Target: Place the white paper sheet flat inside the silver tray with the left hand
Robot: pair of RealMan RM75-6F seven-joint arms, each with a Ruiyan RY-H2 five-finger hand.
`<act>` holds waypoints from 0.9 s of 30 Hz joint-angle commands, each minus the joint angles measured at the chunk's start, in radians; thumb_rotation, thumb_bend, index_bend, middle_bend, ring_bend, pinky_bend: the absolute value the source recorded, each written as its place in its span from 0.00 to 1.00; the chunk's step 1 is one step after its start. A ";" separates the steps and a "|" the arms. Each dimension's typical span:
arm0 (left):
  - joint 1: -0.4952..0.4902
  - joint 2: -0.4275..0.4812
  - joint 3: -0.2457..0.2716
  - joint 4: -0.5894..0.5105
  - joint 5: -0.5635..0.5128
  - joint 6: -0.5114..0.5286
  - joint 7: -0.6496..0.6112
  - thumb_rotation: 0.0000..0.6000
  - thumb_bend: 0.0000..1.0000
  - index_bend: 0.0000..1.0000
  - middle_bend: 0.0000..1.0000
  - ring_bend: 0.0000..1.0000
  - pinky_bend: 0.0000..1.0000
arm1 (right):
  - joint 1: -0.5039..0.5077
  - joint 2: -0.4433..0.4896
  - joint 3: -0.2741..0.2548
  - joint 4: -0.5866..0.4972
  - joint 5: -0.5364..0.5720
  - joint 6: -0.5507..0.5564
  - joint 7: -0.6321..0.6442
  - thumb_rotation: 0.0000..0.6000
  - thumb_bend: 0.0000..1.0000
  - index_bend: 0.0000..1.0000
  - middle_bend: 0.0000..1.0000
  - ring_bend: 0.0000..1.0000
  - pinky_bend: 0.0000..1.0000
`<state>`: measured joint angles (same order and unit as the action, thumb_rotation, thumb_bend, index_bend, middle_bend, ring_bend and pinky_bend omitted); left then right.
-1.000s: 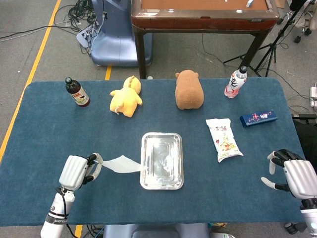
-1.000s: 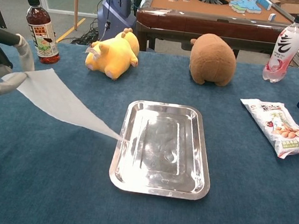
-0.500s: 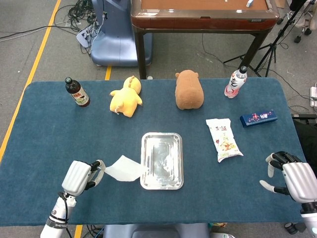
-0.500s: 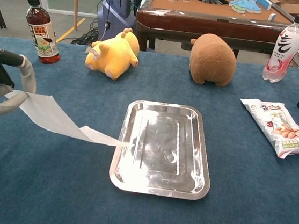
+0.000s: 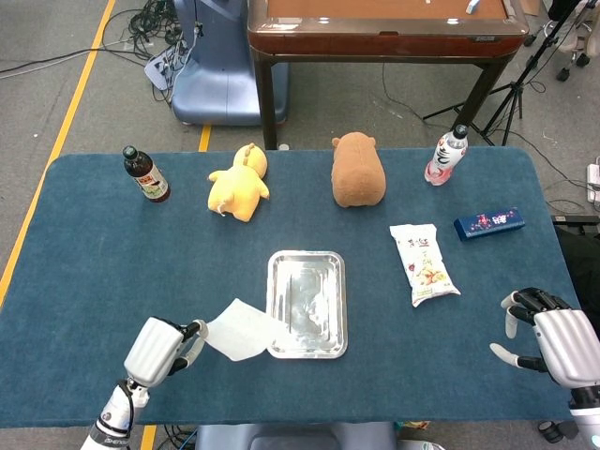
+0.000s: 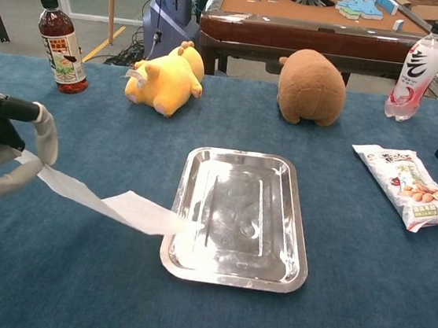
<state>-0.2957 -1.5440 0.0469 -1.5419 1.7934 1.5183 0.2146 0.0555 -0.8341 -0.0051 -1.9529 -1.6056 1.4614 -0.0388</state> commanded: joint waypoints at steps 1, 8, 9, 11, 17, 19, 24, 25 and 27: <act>-0.003 -0.027 0.015 0.057 0.063 0.030 0.015 1.00 0.69 0.83 1.00 1.00 1.00 | 0.000 0.000 0.000 -0.001 -0.001 0.001 0.001 1.00 0.10 0.68 0.41 0.26 0.36; -0.034 -0.059 0.015 0.159 0.138 0.037 0.019 1.00 0.69 0.83 1.00 1.00 1.00 | -0.001 0.001 0.001 0.000 -0.003 0.004 0.004 1.00 0.10 0.68 0.41 0.26 0.36; -0.037 -0.064 0.013 0.168 0.144 0.041 0.020 1.00 0.69 0.83 1.00 1.00 1.00 | -0.001 0.001 0.002 0.001 -0.002 0.003 0.004 1.00 0.10 0.68 0.41 0.26 0.36; -0.041 -0.075 0.009 0.187 0.155 0.048 0.021 1.00 0.69 0.83 1.00 1.00 1.00 | -0.001 0.001 0.002 0.001 0.000 0.003 0.006 1.00 0.10 0.68 0.41 0.26 0.36; -0.049 -0.092 0.012 0.200 0.185 0.068 0.021 1.00 0.69 0.83 1.00 1.00 1.00 | -0.001 0.002 0.003 0.001 -0.002 0.005 0.009 1.00 0.11 0.68 0.41 0.26 0.36; -0.054 -0.098 0.012 0.202 0.197 0.076 0.018 1.00 0.69 0.83 1.00 1.00 1.00 | -0.003 0.005 0.002 -0.002 -0.009 0.010 0.010 1.00 0.11 0.68 0.41 0.26 0.36; -0.065 -0.108 0.016 0.216 0.225 0.094 0.008 1.00 0.69 0.83 1.00 1.00 1.00 | -0.009 0.008 0.001 -0.006 -0.024 0.024 0.014 1.00 0.11 0.68 0.41 0.26 0.36; -0.067 -0.111 0.018 0.222 0.232 0.097 0.005 1.00 0.68 0.83 1.00 1.00 1.00 | -0.009 0.008 0.001 -0.007 -0.025 0.025 0.015 1.00 0.10 0.68 0.41 0.26 0.36; -0.072 -0.118 0.019 0.239 0.244 0.105 0.001 1.00 0.68 0.83 1.00 1.00 1.00 | -0.009 0.008 0.002 -0.006 -0.023 0.025 0.015 1.00 0.11 0.68 0.41 0.26 0.36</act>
<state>-0.3644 -1.6578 0.0644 -1.3099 2.0317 1.6190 0.2185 0.0465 -0.8259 -0.0033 -1.9586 -1.6287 1.4862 -0.0239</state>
